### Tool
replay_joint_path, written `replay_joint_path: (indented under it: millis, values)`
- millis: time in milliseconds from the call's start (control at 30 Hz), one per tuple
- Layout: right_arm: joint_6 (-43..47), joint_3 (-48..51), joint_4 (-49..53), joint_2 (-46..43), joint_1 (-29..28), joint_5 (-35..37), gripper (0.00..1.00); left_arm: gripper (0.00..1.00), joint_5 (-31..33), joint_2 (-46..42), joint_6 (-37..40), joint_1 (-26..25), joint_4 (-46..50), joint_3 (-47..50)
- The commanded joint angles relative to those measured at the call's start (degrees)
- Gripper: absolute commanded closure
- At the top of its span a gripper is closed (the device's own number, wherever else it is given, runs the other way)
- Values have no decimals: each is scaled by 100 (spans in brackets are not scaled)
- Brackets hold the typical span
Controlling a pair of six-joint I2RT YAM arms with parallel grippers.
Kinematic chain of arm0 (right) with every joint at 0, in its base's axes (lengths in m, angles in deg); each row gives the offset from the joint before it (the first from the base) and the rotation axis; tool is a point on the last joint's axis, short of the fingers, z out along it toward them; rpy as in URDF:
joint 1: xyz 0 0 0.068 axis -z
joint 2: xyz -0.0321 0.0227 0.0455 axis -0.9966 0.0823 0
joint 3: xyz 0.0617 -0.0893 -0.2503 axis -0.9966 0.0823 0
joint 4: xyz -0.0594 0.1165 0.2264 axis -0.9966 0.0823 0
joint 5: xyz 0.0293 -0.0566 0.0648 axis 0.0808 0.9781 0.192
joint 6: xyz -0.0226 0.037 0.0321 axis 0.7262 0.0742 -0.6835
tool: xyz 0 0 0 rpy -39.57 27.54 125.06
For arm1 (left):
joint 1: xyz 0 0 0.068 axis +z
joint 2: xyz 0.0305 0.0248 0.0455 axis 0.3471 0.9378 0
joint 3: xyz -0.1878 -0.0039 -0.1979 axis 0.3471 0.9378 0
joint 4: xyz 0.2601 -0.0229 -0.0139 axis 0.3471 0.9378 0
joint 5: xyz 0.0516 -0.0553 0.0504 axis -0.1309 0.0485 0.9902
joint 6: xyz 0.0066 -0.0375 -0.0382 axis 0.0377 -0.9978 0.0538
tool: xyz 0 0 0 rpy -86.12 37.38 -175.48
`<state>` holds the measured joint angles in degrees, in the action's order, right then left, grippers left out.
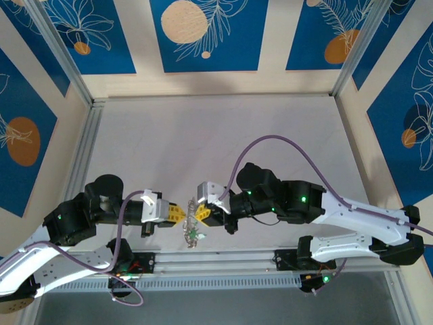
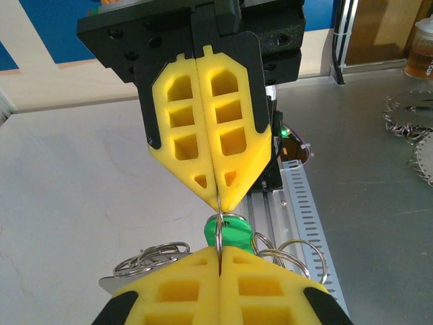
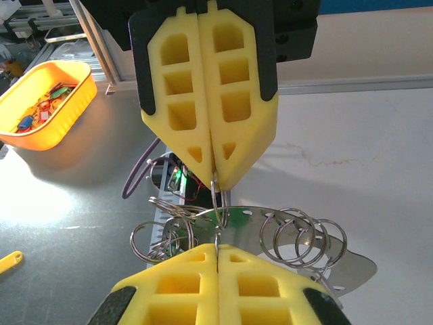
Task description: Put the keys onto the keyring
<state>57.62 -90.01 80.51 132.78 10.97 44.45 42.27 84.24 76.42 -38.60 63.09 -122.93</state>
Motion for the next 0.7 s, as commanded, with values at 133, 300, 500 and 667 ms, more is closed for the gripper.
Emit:
replay_joint_path:
  millis: [133,300,500,667]
  values:
    - [126,-138,-148,20,-22,47,100,100,-123,-53,-14,-58,-314,-29]
    - [144,-155,-183,64,-14,18,100,100,-131,-44,-18,-59,-317,-38]
    - [141,-164,-197,73,12,-21,100,100,-122,-33,-10,-58,-313,-45]
    - [121,-106,-192,15,46,90,100,100,-113,-39,-10,-59,-300,-40]
